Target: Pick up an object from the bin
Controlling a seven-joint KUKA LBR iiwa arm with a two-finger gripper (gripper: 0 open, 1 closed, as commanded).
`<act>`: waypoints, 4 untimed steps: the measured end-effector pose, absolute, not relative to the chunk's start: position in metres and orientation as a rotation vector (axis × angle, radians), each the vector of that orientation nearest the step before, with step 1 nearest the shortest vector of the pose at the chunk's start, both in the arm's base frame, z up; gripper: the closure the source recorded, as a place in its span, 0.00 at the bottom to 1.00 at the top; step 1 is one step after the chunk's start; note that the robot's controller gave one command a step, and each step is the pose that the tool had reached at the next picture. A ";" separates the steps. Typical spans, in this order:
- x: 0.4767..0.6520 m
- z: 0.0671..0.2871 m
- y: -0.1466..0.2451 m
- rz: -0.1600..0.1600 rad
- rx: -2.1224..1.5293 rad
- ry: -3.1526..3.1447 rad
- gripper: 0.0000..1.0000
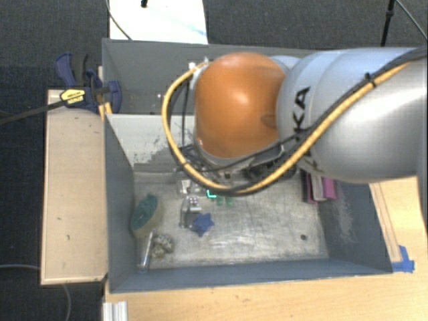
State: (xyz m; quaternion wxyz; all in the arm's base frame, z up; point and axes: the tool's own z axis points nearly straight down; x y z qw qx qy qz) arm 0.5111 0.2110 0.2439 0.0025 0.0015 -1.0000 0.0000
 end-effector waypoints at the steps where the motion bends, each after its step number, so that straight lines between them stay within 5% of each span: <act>1: 0.487 0.071 0.175 -0.002 0.479 -3.113 0.00; 2: 0.488 0.093 0.235 0.016 0.675 -3.062 0.00; 3: 0.487 0.093 0.240 0.001 0.675 -3.066 1.00; 4: 0.487 0.093 0.240 0.001 0.671 -3.067 0.00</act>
Offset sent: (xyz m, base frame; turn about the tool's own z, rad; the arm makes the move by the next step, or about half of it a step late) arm -0.0265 -0.0356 -0.1739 -0.3042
